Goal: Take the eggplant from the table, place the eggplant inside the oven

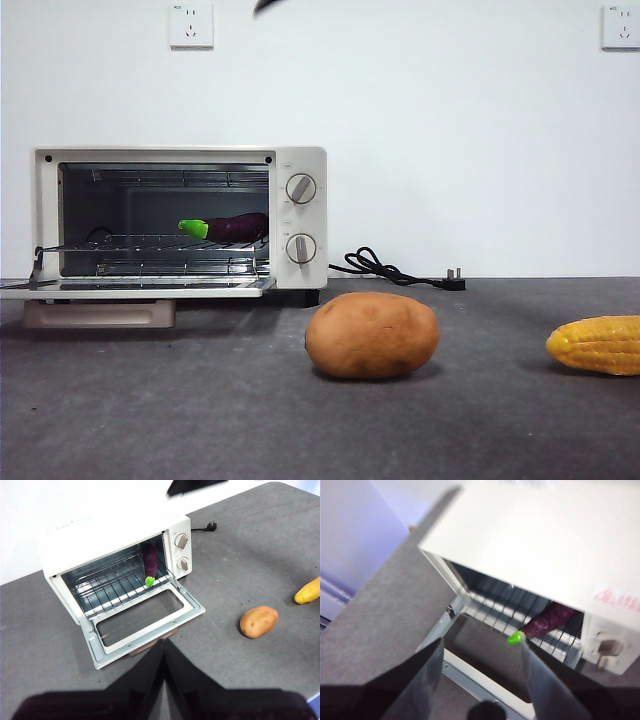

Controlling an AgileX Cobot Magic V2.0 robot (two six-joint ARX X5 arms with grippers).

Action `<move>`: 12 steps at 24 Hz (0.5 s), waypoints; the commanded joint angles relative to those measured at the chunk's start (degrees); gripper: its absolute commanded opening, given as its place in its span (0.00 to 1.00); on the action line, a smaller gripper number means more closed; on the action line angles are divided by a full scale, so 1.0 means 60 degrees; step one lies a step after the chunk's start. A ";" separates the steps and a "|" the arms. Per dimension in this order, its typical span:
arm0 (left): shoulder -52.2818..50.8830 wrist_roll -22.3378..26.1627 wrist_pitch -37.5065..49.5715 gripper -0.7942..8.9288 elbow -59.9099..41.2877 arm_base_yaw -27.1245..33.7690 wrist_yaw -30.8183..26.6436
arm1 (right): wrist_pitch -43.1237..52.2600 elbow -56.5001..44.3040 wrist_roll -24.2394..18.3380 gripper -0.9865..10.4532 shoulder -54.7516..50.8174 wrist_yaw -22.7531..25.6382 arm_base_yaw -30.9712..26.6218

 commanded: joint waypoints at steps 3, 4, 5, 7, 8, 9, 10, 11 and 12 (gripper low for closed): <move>0.0113 0.0124 0.0219 0.08 -0.0073 -0.0029 -0.0036 | -0.0452 0.0794 -0.0827 0.31 -0.0280 -0.0758 0.0022; 0.0146 0.0124 0.0262 0.08 -0.0073 -0.0029 -0.0033 | -0.0452 0.0790 -0.0834 0.31 -0.0430 -0.1049 0.0018; 0.0186 0.0124 0.0295 0.08 -0.0073 -0.0029 -0.0033 | -0.0455 0.0790 -0.0845 0.31 -0.0546 -0.1235 0.0018; 0.0251 0.0124 0.0353 0.08 -0.0073 -0.0029 -0.0040 | -0.0455 0.0790 -0.0936 0.31 -0.0812 -0.1424 0.0022; 0.0284 0.0124 0.0401 0.08 -0.0073 -0.0029 -0.0066 | -0.0455 0.0790 -0.1002 0.31 -0.0922 -0.1464 0.0022; 0.0313 0.0127 0.0441 0.08 -0.0073 -0.0029 -0.0149 | -0.0455 0.0790 -0.1042 0.31 -0.1027 -0.1537 0.0025; 0.0361 0.0127 0.0492 0.08 -0.0073 -0.0029 -0.0310 | -0.0463 0.0790 -0.1042 0.31 -0.1137 -0.1545 0.0029; 0.0382 0.0131 0.0525 0.08 -0.0073 -0.0029 -0.0452 | -0.0466 0.0790 -0.1049 0.31 -0.1209 -0.1585 0.0025; 0.0415 0.0131 0.0557 0.08 -0.0073 -0.0029 -0.0590 | -0.0470 0.0790 -0.1067 0.31 -0.1297 -0.1614 0.0025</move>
